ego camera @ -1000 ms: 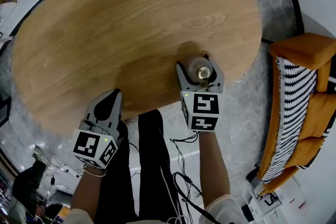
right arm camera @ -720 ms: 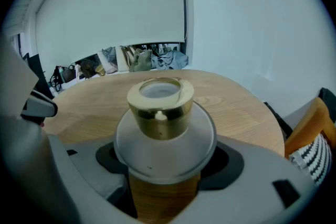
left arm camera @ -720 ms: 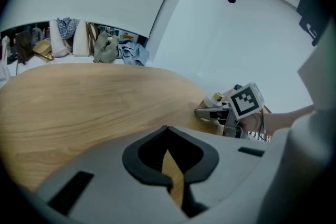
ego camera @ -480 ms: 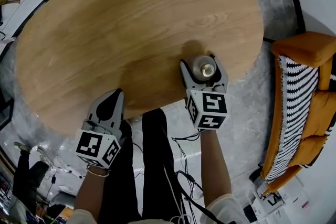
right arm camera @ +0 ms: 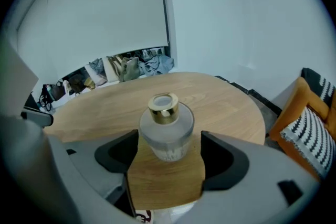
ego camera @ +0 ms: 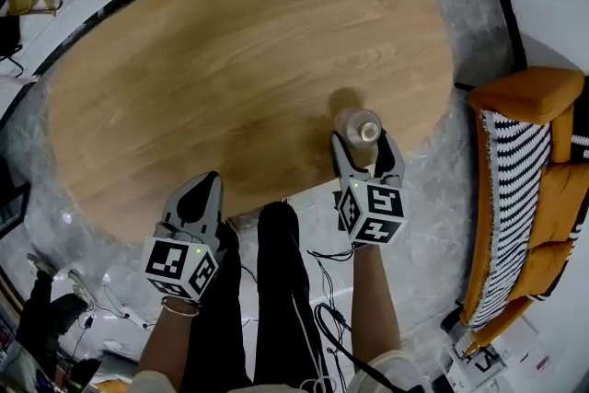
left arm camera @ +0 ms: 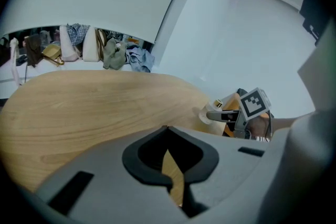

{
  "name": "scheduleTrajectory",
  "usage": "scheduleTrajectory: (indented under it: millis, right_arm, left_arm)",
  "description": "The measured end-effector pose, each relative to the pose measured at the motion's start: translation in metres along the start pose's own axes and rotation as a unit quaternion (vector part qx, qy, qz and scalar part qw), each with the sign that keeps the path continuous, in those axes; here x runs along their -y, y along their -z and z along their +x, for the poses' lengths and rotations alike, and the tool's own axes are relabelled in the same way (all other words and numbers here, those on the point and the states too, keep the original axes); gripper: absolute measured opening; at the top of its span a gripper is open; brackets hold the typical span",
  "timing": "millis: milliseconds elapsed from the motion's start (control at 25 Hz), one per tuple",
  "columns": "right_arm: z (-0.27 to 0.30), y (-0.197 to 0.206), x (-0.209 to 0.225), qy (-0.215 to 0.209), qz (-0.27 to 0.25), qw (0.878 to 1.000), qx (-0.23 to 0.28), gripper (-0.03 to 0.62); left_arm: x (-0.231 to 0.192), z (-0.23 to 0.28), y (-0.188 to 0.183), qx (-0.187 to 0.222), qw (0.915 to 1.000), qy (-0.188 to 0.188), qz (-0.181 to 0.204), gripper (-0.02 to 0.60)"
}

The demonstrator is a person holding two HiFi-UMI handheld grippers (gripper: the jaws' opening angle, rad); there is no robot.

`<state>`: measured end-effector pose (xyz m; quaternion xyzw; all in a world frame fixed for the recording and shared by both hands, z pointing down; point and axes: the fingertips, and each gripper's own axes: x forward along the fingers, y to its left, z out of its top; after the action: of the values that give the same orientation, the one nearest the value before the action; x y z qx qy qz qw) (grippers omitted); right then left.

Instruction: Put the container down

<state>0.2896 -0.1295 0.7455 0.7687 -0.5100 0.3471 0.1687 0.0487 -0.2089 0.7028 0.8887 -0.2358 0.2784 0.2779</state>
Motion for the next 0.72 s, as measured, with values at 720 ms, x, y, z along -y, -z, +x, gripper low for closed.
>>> scheduleTrajectory:
  millis: [720]
  right_arm:
    - [-0.197,-0.067,-0.06,0.079,0.108,0.989,0.056,0.218]
  left_arm:
    - [0.002,-0.175,-0.111,0.09,0.9958,0.007,-0.013,0.008]
